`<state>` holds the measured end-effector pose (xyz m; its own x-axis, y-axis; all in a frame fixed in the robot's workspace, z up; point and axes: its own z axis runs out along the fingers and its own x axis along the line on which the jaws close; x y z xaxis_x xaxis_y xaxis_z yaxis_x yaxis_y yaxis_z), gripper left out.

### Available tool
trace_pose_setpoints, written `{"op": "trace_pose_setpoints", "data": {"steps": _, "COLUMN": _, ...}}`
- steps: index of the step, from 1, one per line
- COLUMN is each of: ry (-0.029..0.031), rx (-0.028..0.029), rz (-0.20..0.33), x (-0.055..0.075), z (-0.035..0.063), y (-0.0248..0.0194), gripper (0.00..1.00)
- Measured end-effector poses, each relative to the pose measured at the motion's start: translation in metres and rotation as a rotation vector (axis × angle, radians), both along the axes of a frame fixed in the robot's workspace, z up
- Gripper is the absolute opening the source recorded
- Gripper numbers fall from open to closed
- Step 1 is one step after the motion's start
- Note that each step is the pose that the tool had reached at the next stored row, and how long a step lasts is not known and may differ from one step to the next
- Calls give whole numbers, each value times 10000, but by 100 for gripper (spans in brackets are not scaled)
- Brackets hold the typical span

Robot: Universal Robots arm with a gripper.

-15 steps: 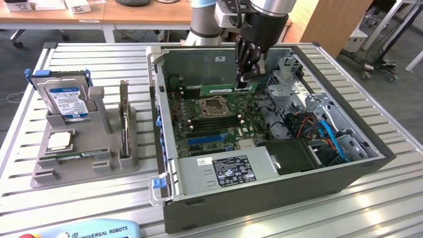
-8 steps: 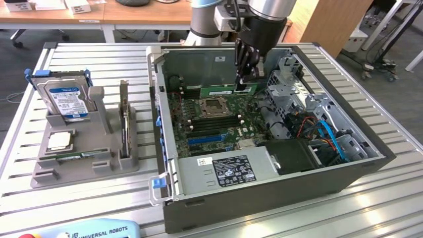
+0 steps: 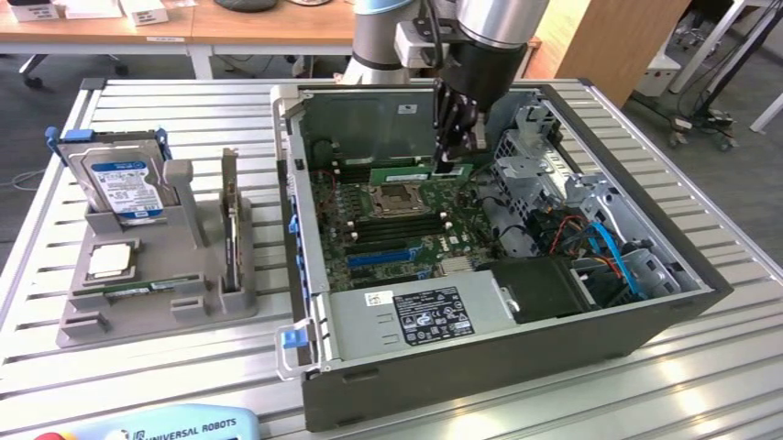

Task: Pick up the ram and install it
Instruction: 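Insert the ram into the slot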

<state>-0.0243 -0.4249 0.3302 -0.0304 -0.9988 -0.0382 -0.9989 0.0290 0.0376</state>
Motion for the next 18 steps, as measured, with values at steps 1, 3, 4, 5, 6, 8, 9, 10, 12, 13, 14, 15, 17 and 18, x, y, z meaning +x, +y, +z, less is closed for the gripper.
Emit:
{"op": "trace_pose_setpoints", "data": {"steps": 1, "ry": 0, "rx": 0, "rz": 0, "x": 0, "z": -9, "y": 0, "gripper": 11}}
{"op": "trace_pose_setpoints", "data": {"steps": 3, "ry": 0, "rx": 1, "rz": 0, "x": 0, "z": -30, "y": 0, "gripper": 11}}
{"op": "trace_pose_setpoints", "data": {"steps": 4, "ry": 0, "rx": 0, "rz": 0, "x": 0, "z": -41, "y": 0, "gripper": 11}}
{"op": "trace_pose_setpoints", "data": {"steps": 5, "ry": 0, "rx": 0, "rz": 0, "x": 0, "z": -53, "y": 0, "gripper": 11}}
{"op": "trace_pose_setpoints", "data": {"steps": 6, "ry": 0, "rx": 0, "rz": 0, "x": 0, "z": -66, "y": 0, "gripper": 11}}
{"op": "trace_pose_setpoints", "data": {"steps": 8, "ry": 0, "rx": -1, "rz": 0, "x": 0, "z": -89, "y": 0, "gripper": 11}}
{"op": "trace_pose_setpoints", "data": {"steps": 9, "ry": -1, "rx": 0, "rz": 0, "x": 0, "z": -100, "y": 0, "gripper": 11}}
{"op": "trace_pose_setpoints", "data": {"steps": 10, "ry": -1, "rx": 0, "rz": 0, "x": 0, "z": -111, "y": 0, "gripper": 11}}
{"op": "trace_pose_setpoints", "data": {"steps": 12, "ry": -1, "rx": 1, "rz": 0, "x": 0, "z": -134, "y": 0, "gripper": 11}}
{"op": "trace_pose_setpoints", "data": {"steps": 13, "ry": -1, "rx": 0, "rz": 0, "x": 0, "z": -144, "y": 0, "gripper": 11}}
{"op": "trace_pose_setpoints", "data": {"steps": 14, "ry": -1, "rx": 0, "rz": 0, "x": 0, "z": -156, "y": 0, "gripper": 11}}
{"op": "trace_pose_setpoints", "data": {"steps": 15, "ry": -1, "rx": 0, "rz": -1, "x": 0, "z": -166, "y": 0, "gripper": 11}}
{"op": "trace_pose_setpoints", "data": {"steps": 17, "ry": -1, "rx": 1, "rz": 0, "x": 0, "z": -189, "y": 0, "gripper": 11}}
{"op": "trace_pose_setpoints", "data": {"steps": 18, "ry": -2, "rx": 1, "rz": -1, "x": 0, "z": -199, "y": 0, "gripper": 11}}
